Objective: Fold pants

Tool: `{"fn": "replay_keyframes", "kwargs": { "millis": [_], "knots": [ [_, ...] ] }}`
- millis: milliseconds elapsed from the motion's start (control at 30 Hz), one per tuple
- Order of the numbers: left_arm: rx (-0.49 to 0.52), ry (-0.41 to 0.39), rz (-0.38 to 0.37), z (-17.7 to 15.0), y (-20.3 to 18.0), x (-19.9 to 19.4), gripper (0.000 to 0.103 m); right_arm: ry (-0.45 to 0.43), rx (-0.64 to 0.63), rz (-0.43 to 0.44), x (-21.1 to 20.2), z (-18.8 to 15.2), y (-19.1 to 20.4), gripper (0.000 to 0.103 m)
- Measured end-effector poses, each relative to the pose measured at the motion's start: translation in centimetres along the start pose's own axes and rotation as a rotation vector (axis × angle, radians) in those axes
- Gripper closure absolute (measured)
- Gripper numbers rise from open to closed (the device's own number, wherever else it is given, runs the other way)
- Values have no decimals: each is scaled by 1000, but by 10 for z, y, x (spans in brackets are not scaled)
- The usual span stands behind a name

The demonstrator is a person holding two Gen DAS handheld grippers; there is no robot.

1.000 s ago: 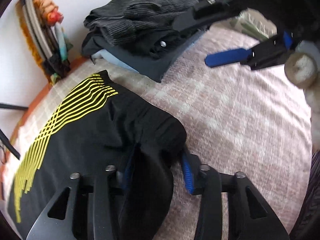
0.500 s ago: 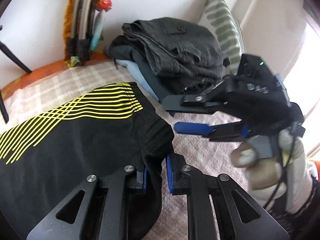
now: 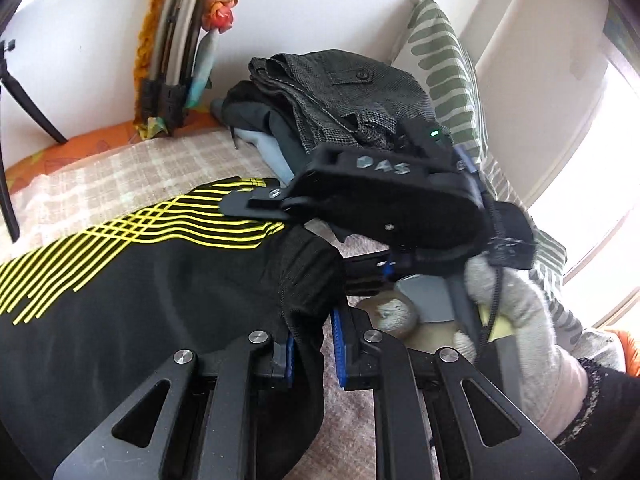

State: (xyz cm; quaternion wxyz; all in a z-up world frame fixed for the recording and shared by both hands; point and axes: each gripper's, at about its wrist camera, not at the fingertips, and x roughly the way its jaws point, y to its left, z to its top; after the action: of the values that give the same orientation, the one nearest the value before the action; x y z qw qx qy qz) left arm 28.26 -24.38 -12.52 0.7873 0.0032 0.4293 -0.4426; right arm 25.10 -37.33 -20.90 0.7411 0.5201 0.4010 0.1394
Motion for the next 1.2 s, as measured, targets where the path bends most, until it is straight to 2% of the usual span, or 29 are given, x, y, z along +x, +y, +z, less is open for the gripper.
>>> {"fn": "replay_keyframes", "kwargs": {
  "millis": [33, 100, 133, 200, 300, 500, 733, 967, 1200],
  "knots": [
    [-3, 0, -4, -1, 1, -1, 90, 4, 9, 6, 3, -1, -2, 47],
    [-9, -1, -10, -3, 1, -2, 90, 16, 35, 32, 7, 0, -6, 65],
    [-13, -1, -14, -4, 1, -3, 90, 14, 52, 50, 8, 0, -8, 68],
    [-21, -10, -24, -7, 0, -8, 90, -2, 53, 70, 6, 2, -6, 82],
    [-21, -35, -24, -7, -3, -16, 90, -30, -27, 24, 0, 1, 13, 89],
    [-32, -76, -7, -13, 1, -41, 90, -39, -167, -43, 5, -12, 58, 92],
    [-55, -125, 34, -24, 10, -84, 90, -11, -304, -70, 25, -41, 110, 92],
    [-103, -160, 75, -44, 30, -122, 90, 52, -415, -106, 43, -68, 144, 93],
    [-170, -203, 108, -69, 61, -162, 90, 127, -528, -166, 81, -101, 183, 93]
  ]
}}
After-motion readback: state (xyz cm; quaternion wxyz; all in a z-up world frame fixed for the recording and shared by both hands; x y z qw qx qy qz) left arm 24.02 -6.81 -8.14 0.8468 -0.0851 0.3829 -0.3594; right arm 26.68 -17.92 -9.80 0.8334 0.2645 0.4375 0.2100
